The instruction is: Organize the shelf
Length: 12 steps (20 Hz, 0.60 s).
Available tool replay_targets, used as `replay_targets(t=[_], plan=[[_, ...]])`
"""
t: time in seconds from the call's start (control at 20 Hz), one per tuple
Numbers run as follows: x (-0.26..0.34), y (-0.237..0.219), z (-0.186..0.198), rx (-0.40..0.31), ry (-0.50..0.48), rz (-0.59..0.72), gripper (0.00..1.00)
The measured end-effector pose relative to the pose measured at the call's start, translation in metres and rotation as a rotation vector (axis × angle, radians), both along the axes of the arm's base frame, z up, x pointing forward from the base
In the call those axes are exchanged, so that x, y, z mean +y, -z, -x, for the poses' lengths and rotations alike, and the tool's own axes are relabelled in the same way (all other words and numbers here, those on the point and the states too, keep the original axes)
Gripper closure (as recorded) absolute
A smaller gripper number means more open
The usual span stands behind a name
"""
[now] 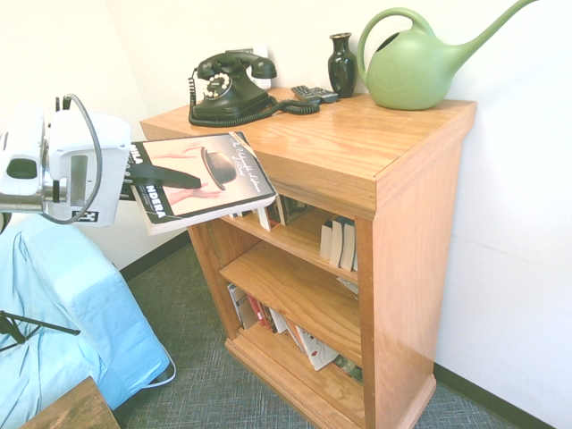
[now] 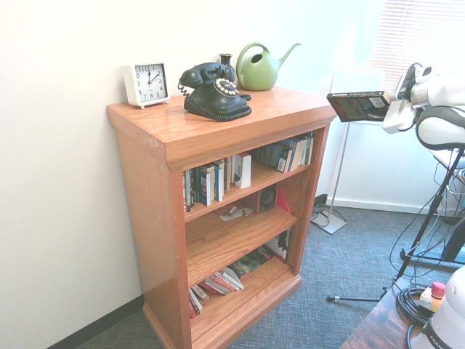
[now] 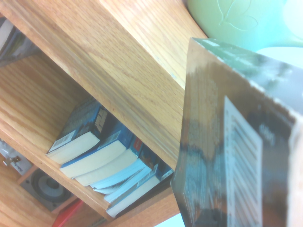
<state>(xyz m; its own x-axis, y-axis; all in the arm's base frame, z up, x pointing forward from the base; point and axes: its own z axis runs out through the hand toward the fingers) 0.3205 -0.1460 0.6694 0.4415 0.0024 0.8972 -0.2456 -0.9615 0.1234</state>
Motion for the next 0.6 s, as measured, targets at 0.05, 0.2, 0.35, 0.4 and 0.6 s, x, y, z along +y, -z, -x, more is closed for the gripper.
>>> replay_targets(t=[0.05,0.2,0.35,0.4,0.6], plan=[[0.000,0.000,0.000,-0.001,0.000,-0.002,1.00],[-0.001,0.003,0.000,-0.014,-0.007,-0.043,1.00],[-0.005,0.021,0.000,-0.053,-0.034,-0.124,1.00],[-0.007,0.031,0.001,-0.068,-0.045,-0.161,1.00],[-0.001,0.076,0.009,-0.135,-0.117,-0.296,1.00]])
